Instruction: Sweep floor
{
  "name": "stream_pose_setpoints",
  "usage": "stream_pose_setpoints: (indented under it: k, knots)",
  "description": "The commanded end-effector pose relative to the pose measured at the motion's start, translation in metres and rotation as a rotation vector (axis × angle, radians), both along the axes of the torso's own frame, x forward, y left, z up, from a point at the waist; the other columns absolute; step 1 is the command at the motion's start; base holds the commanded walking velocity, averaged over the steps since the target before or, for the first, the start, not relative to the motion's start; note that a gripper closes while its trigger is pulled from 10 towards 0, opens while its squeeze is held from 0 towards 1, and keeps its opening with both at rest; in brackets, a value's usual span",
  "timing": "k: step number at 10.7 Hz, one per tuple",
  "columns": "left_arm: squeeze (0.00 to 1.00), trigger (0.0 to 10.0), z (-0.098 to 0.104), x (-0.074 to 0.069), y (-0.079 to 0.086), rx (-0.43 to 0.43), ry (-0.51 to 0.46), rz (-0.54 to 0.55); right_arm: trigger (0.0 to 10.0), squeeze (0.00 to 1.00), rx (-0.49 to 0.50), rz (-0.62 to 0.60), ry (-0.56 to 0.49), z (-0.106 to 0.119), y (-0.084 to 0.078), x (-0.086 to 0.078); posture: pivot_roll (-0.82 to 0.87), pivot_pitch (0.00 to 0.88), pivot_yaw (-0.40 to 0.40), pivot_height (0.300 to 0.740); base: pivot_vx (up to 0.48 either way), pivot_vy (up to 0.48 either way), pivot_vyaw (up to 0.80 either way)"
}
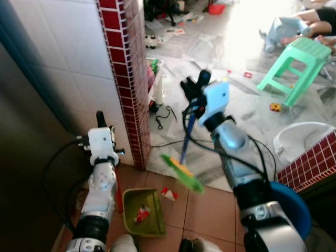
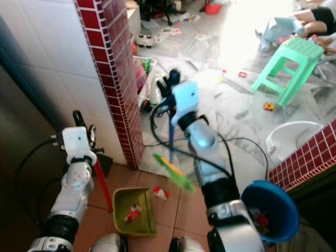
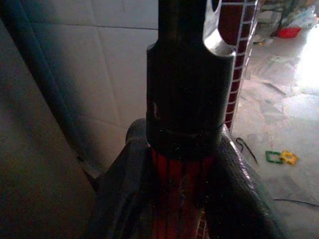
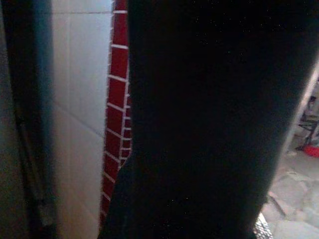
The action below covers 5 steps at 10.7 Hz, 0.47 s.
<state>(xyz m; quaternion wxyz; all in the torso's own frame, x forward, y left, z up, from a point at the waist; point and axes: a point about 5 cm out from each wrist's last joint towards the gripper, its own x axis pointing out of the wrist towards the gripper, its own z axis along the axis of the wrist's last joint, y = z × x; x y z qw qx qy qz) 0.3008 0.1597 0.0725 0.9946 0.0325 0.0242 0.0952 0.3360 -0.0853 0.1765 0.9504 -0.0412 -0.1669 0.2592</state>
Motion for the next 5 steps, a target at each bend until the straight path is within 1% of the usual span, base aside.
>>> stream_pose_setpoints:
  k: [1, 2, 3, 4, 5]
  knots:
    - [0.00, 10.0, 0.008, 0.003, 0.002, 0.038, -0.012, -0.021, 10.0, 0.00, -0.014, 0.011, -0.035, 0.004, 0.000, -0.001, -0.01, 0.035, 0.002, 0.740, 0.000, 0.000, 0.00]
    - [0.00, 10.0, 0.008, 0.005, 0.010, 0.067, -0.017, 0.029, 10.0, 0.00, -0.023, 0.014, -0.022, -0.002, 0.001, -0.002, -0.01, 0.034, 0.003, 0.740, 0.000, 0.000, 0.00]
    - [0.00, 10.0, 0.009, 0.007, 0.013, 0.081, -0.038, 0.055, 10.0, 0.00, -0.024, 0.016, -0.015, -0.003, 0.002, -0.003, -0.02, 0.034, 0.002, 0.740, 0.000, 0.000, 0.00]
    - [0.00, 10.0, 0.007, 0.012, 0.014, 0.081, -0.047, 0.082, 10.0, 0.00, -0.024, 0.022, -0.005, -0.006, 0.004, -0.005, -0.02, 0.032, -0.001, 0.740, 0.000, 0.000, 0.00]
    - [0.00, 10.0, 0.003, 0.019, 0.007, 0.045, -0.046, 0.084, 10.0, 0.00, -0.028, 0.027, 0.006, -0.008, 0.005, -0.008, -0.05, 0.028, -0.007, 0.740, 0.000, 0.000, 0.00]
